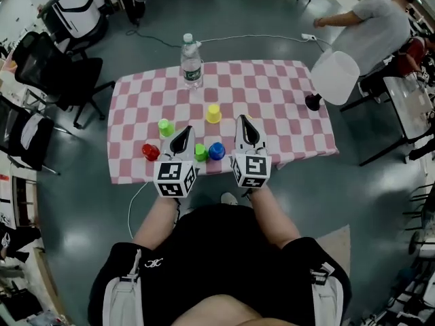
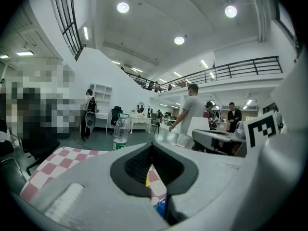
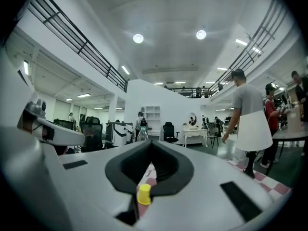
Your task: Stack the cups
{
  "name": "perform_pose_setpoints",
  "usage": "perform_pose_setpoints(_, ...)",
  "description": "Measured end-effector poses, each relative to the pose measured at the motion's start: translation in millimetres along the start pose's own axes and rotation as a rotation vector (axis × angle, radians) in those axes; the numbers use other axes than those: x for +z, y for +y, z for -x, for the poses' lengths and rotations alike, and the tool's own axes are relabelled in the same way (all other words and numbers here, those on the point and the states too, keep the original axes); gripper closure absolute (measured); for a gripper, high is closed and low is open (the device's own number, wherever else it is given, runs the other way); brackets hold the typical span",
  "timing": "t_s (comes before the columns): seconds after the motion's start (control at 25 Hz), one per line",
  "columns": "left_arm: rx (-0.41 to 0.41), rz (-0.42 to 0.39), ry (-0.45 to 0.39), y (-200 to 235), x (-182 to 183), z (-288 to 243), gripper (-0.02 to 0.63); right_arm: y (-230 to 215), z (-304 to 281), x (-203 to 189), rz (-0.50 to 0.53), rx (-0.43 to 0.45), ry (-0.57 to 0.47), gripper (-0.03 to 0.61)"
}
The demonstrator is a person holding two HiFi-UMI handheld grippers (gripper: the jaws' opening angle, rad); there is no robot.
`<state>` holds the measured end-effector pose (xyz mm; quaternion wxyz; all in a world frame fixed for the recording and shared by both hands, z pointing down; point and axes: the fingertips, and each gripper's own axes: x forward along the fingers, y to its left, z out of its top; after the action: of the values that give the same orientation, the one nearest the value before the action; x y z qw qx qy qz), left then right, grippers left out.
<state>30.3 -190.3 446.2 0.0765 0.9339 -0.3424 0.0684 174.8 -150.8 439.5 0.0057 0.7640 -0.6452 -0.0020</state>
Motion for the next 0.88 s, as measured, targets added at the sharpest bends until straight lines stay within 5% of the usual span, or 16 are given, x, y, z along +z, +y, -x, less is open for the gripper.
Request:
perform_pose_setpoints(0.68,-0.06,-0.047,-0.004,-50,15,-40,0.598,-50,3,6,-0.008,0.012,-0.039,0.574)
perform_pose_setpoints(0.88,-0.04,-0.047,-0.003,-61,18,-45,0.598,-78,-10,1,0.04,0.108,-0.027,0.574)
